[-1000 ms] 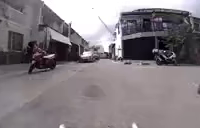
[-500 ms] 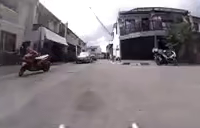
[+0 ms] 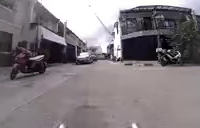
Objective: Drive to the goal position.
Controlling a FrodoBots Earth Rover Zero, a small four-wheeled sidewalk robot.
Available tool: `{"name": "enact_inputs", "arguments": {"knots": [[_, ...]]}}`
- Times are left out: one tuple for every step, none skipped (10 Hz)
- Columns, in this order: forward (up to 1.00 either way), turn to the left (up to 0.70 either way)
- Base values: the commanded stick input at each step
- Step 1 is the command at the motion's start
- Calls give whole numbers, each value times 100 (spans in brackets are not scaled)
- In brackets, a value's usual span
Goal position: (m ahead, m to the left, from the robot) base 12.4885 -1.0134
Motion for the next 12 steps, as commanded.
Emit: {"name": "enact_inputs", "arguments": {"knots": [[100, 2], [100, 2], [100, 2], [100, 2], [100, 2], [100, 2], [100, 2], [100, -4], [100, -18], [100, -34], [100, -19], [100, 1]]}}
